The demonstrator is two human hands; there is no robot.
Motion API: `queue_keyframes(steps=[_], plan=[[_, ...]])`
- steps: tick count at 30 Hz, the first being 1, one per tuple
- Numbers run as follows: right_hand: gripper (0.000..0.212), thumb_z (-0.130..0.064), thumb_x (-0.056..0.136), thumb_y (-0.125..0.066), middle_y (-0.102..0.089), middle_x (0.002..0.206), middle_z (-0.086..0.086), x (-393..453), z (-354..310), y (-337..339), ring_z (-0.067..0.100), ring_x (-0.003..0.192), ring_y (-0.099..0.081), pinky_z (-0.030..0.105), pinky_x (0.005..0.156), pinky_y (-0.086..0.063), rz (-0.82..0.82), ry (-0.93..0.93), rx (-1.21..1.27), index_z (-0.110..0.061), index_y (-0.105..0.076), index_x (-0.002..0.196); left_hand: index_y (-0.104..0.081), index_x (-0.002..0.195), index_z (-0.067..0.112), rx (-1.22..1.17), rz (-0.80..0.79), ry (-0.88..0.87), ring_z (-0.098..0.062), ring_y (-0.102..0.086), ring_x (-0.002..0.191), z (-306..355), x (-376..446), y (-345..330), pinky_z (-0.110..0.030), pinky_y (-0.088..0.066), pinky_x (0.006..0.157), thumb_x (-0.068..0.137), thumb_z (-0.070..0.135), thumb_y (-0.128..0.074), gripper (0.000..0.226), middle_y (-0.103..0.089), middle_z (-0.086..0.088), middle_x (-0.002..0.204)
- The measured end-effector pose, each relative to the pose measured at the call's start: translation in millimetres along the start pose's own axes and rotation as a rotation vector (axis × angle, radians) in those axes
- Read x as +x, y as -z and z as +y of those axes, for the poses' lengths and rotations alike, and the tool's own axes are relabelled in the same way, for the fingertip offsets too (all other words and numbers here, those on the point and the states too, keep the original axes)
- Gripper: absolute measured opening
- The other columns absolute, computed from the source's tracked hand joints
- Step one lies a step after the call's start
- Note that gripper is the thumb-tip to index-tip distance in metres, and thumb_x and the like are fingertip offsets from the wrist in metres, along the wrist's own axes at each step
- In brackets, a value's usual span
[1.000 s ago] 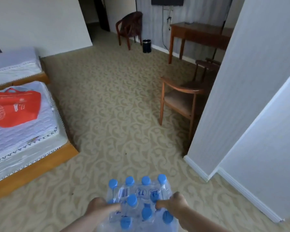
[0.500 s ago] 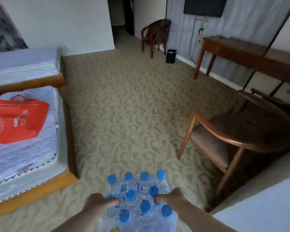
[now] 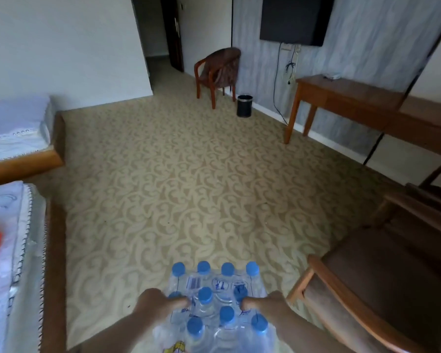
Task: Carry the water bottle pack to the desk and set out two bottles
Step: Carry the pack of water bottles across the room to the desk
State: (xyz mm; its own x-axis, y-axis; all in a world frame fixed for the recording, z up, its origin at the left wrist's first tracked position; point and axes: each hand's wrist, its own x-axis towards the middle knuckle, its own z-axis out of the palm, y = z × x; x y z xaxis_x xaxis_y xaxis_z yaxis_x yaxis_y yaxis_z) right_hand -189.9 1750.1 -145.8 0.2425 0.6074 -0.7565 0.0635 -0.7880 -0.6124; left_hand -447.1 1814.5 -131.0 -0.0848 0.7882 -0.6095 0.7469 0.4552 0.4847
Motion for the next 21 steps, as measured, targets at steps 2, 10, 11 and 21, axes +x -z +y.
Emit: queue_keyframes(steps=[2,10,11,21], plan=[[0.099,-0.027,0.037,-0.082,-0.054,0.104,0.011,33.0,-45.4,17.2,0.017,0.077,-0.054,0.026,0.054,-0.039,-0.020,0.020,0.000,0.003,-0.045,0.123,-0.044,0.044,0.014,-0.002,0.007,0.006,-0.012,-0.037,0.044,39.0,38.5,8.6,-0.025,-0.024,0.042,0.043,0.055,-0.083,0.056,-0.038,0.004,0.050],[0.075,-0.025,0.054,-0.084,-0.055,0.094,0.008,150.8,-223.0,80.9,0.015,0.073,-0.055,0.026,0.056,-0.040,0.056,0.056,-0.008,0.001,-0.051,0.116,-0.053,0.056,0.009,-0.126,0.010,-0.002,-0.017,-0.044,0.050,196.7,184.7,50.4,-0.028,-0.029,0.048,0.045,0.051,-0.086,0.055,-0.047,-0.002,0.056],[0.075,-0.025,0.055,-0.084,-0.055,0.094,0.008,166.9,-242.1,85.9,0.014,0.073,-0.053,0.026,0.056,-0.039,0.070,0.056,-0.003,0.001,-0.051,0.117,-0.051,0.055,0.010,-0.129,0.007,-0.004,-0.017,-0.043,0.050,213.4,205.7,55.0,-0.028,-0.029,0.047,0.046,0.052,-0.086,0.056,-0.046,-0.002,0.055],[0.054,-0.022,0.060,-0.085,-0.058,0.094,0.010,321.2,-400.0,136.0,0.022,0.080,-0.055,0.033,0.075,-0.044,0.197,-0.023,0.175,0.000,-0.057,0.100,-0.050,0.056,0.011,-0.002,-0.094,-0.135,-0.015,-0.043,0.048,411.0,415.1,101.0,-0.027,-0.031,0.047,0.043,0.049,-0.085,0.054,-0.044,0.000,0.053]])
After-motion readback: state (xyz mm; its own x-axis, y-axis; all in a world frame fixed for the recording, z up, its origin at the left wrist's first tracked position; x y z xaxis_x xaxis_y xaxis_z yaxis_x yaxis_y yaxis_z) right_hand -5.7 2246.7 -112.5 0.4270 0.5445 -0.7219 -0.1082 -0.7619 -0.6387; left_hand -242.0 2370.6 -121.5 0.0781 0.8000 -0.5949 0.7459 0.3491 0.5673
